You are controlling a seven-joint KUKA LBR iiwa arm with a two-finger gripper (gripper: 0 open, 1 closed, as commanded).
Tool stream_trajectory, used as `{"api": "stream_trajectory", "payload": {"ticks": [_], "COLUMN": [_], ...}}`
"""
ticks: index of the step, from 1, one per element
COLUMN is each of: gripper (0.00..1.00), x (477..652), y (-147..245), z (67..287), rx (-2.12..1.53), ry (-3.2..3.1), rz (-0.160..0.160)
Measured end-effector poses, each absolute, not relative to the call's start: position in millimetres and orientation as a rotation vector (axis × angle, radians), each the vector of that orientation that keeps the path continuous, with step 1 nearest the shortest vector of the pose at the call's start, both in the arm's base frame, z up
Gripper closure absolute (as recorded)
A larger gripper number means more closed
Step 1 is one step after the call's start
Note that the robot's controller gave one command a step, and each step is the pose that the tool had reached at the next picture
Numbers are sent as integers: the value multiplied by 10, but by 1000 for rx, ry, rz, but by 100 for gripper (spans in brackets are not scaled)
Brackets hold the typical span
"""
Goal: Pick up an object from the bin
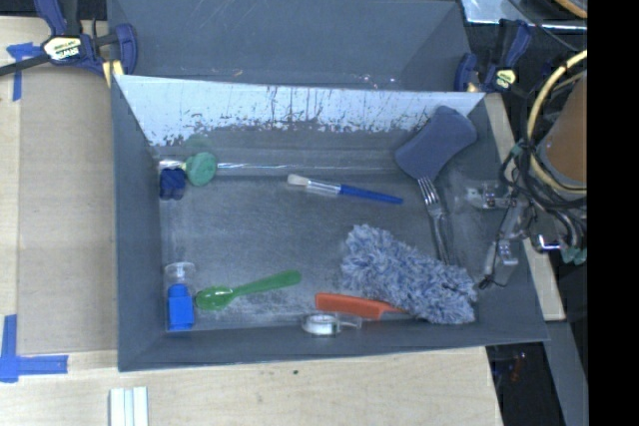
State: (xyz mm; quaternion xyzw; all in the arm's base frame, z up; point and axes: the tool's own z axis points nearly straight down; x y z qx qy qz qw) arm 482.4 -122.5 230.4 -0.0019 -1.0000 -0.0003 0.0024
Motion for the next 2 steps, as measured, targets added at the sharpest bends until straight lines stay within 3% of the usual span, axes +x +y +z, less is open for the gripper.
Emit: {"api": "stream_trajectory", "payload": {"ticks": [1, 2], "gripper": [0, 0], "x": [4842, 5211], "y": [-1218, -1354], "z": [2346, 891], "rx": [1, -370], "ry": [-3145, -3129], "rz": [2, 1]}}
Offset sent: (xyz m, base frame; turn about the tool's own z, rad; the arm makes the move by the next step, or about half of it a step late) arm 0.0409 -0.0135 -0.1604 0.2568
